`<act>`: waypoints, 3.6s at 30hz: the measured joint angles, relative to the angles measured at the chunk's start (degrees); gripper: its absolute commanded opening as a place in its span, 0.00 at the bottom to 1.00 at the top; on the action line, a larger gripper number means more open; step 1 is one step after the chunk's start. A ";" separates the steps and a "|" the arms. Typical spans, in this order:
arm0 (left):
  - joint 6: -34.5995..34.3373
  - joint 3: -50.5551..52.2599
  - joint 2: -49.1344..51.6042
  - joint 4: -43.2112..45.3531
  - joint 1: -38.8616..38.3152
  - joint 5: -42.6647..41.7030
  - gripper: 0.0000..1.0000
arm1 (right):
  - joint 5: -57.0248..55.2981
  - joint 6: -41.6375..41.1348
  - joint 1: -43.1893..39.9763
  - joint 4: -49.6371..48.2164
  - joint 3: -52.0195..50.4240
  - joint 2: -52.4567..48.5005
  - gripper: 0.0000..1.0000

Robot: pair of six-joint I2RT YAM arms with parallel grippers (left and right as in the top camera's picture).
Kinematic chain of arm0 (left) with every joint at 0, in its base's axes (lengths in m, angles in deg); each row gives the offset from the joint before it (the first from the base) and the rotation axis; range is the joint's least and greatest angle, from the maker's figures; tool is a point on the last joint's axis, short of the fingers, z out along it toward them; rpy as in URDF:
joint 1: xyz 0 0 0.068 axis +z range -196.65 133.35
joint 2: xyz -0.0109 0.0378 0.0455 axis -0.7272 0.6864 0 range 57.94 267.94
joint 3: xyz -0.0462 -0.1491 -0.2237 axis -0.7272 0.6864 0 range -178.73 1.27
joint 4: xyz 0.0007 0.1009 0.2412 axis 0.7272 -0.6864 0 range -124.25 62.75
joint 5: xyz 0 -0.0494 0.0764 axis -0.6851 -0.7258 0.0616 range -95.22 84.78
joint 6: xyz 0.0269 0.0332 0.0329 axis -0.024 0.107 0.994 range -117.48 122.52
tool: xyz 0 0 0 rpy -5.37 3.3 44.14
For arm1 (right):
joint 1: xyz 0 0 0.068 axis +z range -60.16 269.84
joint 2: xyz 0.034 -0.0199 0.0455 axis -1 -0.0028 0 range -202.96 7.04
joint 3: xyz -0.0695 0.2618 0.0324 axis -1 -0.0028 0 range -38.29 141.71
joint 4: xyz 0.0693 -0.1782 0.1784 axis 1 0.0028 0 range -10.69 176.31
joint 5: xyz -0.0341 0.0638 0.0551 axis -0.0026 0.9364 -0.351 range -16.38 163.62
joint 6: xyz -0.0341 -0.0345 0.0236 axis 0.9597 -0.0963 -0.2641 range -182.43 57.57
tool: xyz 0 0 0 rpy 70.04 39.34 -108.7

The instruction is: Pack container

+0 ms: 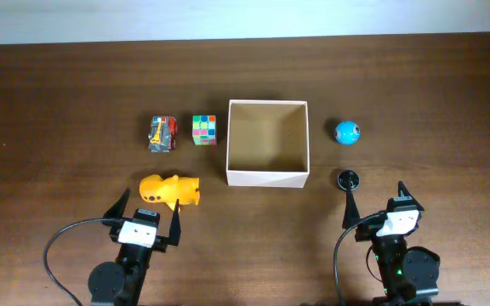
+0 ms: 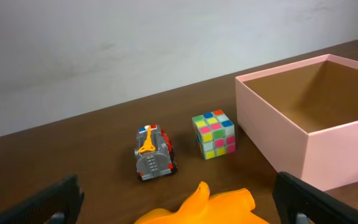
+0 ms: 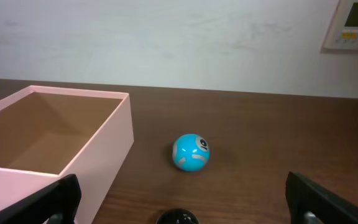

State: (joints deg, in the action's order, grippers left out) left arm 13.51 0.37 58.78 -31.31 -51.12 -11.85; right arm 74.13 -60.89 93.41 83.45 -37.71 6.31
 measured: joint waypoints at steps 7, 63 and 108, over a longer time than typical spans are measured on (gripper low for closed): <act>0.00 0.00 0.00 0.15 0.00 -0.79 0.99 | 0.04 -0.11 0.00 0.00 0.00 0.00 0.99; -7.52 -75.93 93.61 -32.13 4.07 3.43 0.99 | 5.64 -16.87 -21.84 59.01 69.29 -84.46 0.99; -5.01 -102.60 115.73 -53.68 -2.95 2.40 0.31 | 6.08 -17.62 -25.68 60.37 69.29 -84.46 0.99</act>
State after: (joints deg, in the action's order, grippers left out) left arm 8.50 -102.23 174.52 -84.99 -54.07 -9.45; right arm 80.21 -78.51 67.73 143.82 31.58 -78.14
